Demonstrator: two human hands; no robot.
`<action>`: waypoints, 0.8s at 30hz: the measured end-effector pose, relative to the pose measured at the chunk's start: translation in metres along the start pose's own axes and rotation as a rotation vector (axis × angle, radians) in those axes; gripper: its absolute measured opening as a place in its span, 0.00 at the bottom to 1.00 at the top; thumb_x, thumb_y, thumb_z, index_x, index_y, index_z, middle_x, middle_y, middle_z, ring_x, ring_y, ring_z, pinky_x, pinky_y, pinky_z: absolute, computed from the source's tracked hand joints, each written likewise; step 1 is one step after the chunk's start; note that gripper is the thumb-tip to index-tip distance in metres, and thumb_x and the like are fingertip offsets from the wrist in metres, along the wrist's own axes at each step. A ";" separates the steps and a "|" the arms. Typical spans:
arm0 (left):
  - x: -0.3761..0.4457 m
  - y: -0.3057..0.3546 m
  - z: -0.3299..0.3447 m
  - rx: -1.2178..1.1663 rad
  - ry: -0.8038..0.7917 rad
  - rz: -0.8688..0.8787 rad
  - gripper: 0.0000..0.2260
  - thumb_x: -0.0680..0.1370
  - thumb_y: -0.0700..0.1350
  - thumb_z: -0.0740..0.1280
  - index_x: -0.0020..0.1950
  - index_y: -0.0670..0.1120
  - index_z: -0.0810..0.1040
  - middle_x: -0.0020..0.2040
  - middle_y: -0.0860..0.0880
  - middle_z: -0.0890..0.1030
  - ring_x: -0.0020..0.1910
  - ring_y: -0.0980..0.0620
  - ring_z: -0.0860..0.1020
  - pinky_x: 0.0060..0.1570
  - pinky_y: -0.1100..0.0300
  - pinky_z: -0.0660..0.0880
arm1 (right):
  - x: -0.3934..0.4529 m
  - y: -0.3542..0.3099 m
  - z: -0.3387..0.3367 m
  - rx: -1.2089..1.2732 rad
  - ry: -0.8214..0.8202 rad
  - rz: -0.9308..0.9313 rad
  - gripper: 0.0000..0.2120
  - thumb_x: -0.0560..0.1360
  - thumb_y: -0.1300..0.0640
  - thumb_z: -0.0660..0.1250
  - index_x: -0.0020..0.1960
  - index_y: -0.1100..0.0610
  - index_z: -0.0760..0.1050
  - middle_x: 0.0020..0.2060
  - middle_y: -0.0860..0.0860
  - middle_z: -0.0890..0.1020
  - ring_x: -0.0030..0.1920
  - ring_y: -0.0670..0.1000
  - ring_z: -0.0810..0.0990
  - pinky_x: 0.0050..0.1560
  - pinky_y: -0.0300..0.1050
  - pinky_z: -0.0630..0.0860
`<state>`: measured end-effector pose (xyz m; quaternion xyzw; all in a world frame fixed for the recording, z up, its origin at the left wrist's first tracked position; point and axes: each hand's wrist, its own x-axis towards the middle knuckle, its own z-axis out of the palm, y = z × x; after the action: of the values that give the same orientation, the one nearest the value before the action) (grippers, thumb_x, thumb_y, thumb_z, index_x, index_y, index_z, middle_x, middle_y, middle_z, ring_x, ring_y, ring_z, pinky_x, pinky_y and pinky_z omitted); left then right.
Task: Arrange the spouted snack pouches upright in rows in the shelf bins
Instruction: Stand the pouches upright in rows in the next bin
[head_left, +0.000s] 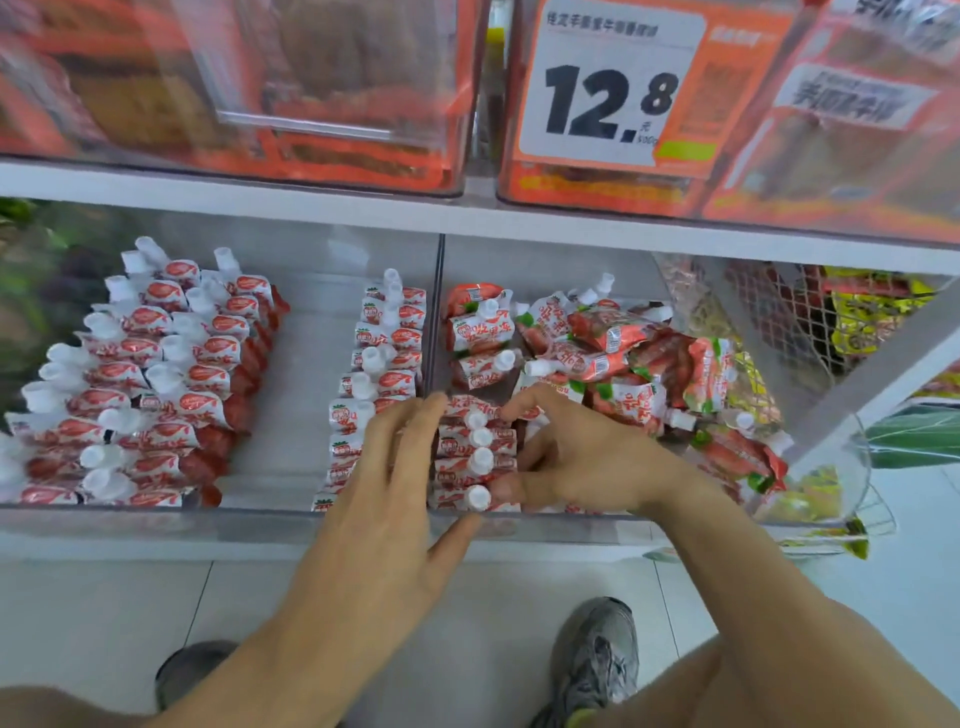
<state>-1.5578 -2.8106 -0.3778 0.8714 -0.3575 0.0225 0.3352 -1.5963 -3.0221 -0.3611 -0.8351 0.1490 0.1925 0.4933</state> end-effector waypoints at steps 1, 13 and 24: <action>0.000 0.000 0.000 -0.001 0.005 0.000 0.39 0.67 0.53 0.73 0.74 0.51 0.60 0.69 0.53 0.65 0.61 0.50 0.74 0.52 0.56 0.76 | -0.002 0.001 -0.004 0.039 -0.044 0.012 0.31 0.68 0.50 0.79 0.64 0.46 0.66 0.42 0.52 0.86 0.44 0.52 0.86 0.55 0.57 0.80; 0.006 -0.002 -0.007 -0.064 0.006 -0.008 0.38 0.65 0.58 0.75 0.72 0.53 0.64 0.66 0.55 0.68 0.59 0.55 0.75 0.53 0.53 0.78 | 0.087 -0.014 -0.044 -0.758 0.251 -0.318 0.13 0.72 0.56 0.72 0.57 0.53 0.80 0.56 0.53 0.83 0.55 0.55 0.80 0.58 0.48 0.76; 0.022 0.010 -0.013 0.035 -0.020 -0.089 0.34 0.64 0.56 0.75 0.68 0.56 0.67 0.58 0.61 0.67 0.57 0.58 0.69 0.48 0.73 0.60 | 0.097 -0.014 -0.025 -0.587 0.191 -0.375 0.12 0.76 0.48 0.68 0.55 0.52 0.71 0.43 0.44 0.72 0.44 0.49 0.72 0.42 0.42 0.63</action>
<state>-1.5452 -2.8212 -0.3564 0.8924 -0.3213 0.0050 0.3168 -1.5006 -3.0429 -0.3844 -0.9682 -0.0230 0.0545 0.2432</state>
